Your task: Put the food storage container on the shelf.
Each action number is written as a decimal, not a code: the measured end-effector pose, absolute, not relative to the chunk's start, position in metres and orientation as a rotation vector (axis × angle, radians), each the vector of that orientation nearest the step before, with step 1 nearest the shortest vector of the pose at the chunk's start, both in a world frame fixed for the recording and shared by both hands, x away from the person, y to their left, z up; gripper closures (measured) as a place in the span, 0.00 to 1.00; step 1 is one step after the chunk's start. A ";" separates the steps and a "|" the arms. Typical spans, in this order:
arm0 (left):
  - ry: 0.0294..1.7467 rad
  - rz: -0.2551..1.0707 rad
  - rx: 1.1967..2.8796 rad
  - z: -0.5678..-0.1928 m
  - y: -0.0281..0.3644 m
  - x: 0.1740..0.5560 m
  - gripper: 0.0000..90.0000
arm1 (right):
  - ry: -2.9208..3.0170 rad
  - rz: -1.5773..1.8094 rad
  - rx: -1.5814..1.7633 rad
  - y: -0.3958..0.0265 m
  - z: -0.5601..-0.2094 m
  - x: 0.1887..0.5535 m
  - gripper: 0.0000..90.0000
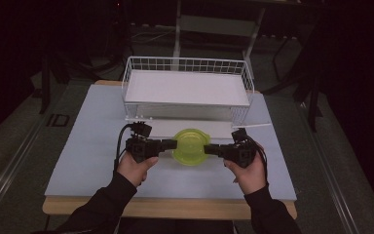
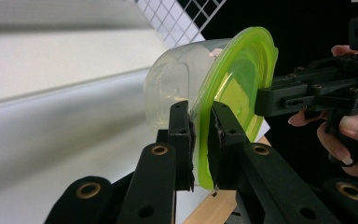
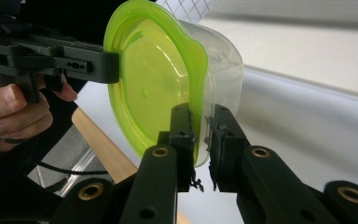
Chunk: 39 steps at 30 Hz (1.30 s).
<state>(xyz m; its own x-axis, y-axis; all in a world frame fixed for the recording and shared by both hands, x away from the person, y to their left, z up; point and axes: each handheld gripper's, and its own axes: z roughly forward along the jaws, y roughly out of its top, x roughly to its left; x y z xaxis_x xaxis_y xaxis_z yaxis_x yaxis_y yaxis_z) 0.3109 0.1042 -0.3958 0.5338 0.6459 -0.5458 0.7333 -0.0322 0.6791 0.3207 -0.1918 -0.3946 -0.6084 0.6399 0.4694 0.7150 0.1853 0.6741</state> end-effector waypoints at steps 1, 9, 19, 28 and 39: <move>1.163 -0.101 1.731 -0.393 0.104 0.312 0.91 | -2.353 -1.428 -1.351 -0.191 -0.389 0.322 0.90; 1.154 -0.096 1.718 -0.365 0.108 0.322 0.91 | -2.349 -1.475 -1.346 -0.189 -0.365 0.329 0.90; 1.149 -0.075 1.678 -0.343 0.115 0.336 0.91 | -2.357 -1.514 -1.346 -0.182 -0.336 0.346 0.90; 1.165 -0.058 1.687 -0.324 0.115 0.355 0.91 | -2.334 -1.541 -1.371 -0.180 -0.325 0.360 0.90; 1.209 -0.013 1.676 -0.305 0.114 0.387 0.90 | -2.286 -1.544 -1.427 -0.176 -0.308 0.392 0.90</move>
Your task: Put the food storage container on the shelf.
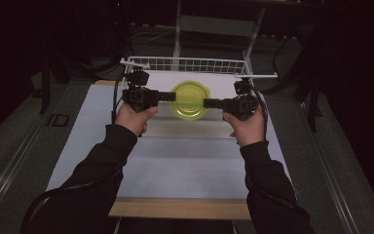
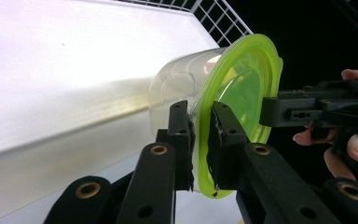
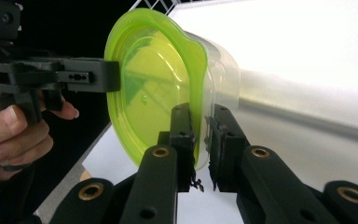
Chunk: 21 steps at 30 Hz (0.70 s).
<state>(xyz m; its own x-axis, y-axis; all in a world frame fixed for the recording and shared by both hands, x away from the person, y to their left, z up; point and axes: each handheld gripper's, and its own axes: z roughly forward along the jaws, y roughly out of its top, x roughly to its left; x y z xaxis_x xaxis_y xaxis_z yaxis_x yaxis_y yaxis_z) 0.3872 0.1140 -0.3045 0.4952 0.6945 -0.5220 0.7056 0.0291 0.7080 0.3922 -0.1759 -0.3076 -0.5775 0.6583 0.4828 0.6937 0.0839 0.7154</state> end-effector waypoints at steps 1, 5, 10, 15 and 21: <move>1.219 -0.002 1.677 -0.303 0.114 0.393 0.90 | -2.276 -1.536 -1.442 -0.174 -0.306 0.398 0.90; 1.242 -0.009 1.670 -0.304 0.114 0.402 0.90 | -2.262 -1.515 -1.466 -0.172 -0.305 0.408 0.90; 1.273 0.003 1.670 -0.305 0.111 0.419 0.90 | -2.246 -1.474 -1.525 -0.169 -0.303 0.423 0.90; 1.286 0.011 1.668 -0.305 0.111 0.426 0.90 | -2.243 -1.457 -1.545 -0.168 -0.302 0.434 0.90; 1.287 0.006 1.671 -0.307 0.110 0.430 0.90 | -2.208 -1.441 -1.547 -0.170 -0.306 0.441 0.90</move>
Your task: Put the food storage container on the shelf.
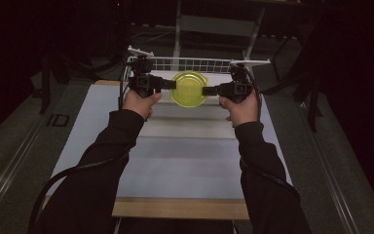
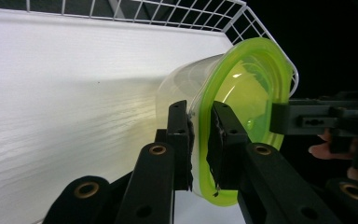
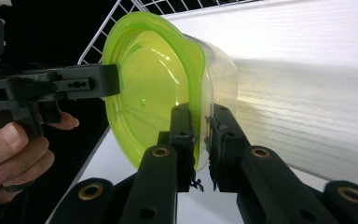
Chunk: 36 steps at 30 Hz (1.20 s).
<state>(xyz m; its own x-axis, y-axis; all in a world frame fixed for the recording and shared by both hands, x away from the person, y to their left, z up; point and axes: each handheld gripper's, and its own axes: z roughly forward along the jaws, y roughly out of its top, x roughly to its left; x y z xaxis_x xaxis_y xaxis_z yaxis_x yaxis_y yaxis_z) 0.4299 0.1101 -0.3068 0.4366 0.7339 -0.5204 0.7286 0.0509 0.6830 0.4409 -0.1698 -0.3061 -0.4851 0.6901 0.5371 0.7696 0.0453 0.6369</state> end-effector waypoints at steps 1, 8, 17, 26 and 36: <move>1.288 0.008 1.672 -0.306 0.110 0.431 0.89 | -2.198 -1.440 -1.548 -0.170 -0.307 0.442 0.90; 1.281 0.031 1.665 -0.307 0.106 0.436 0.86 | -2.151 -1.424 -1.560 -0.174 -0.307 0.451 0.90; 1.280 0.018 1.663 -0.312 0.101 0.443 0.84 | -2.096 -1.456 -1.611 -0.179 -0.307 0.461 0.83; 1.304 0.015 1.626 -0.321 0.096 0.452 0.70 | -2.122 -1.427 -1.657 -0.173 -0.308 0.471 0.73; 1.279 0.079 1.606 -0.318 0.099 0.450 0.59 | -2.202 -1.448 -1.668 -0.172 -0.304 0.474 0.53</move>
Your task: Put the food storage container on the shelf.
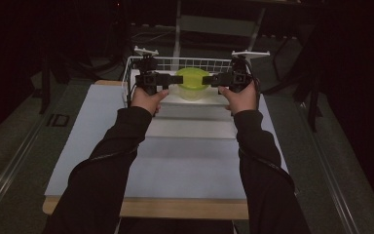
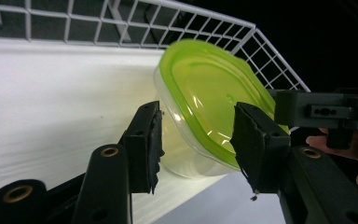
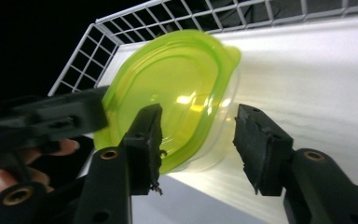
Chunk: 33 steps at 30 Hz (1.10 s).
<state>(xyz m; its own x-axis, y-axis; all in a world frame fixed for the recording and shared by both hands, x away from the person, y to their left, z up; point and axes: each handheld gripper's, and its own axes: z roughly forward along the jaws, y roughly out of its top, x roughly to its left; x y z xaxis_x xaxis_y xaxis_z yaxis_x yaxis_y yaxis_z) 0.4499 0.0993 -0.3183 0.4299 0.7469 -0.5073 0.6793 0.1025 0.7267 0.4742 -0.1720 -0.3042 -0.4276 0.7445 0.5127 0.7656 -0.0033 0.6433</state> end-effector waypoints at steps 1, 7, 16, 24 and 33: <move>1.275 0.095 1.592 -0.316 0.104 0.447 0.56 | -2.212 -1.459 -1.665 -0.172 -0.303 0.473 0.53; 1.246 0.111 1.595 -0.311 0.113 0.435 0.54 | -2.276 -1.484 -1.660 -0.175 -0.294 0.463 0.51; 1.129 0.124 1.600 -0.317 0.136 0.399 0.35 | -2.418 -1.529 -1.528 -0.174 -0.290 0.422 0.77; 1.020 0.117 1.619 -0.343 0.153 0.357 0.33 | -2.467 -1.468 -1.467 -0.154 -0.318 0.412 1.00; 0.968 0.189 1.743 -0.406 0.147 0.313 0.20 | -2.452 -1.425 -1.533 -0.141 -0.339 0.427 1.00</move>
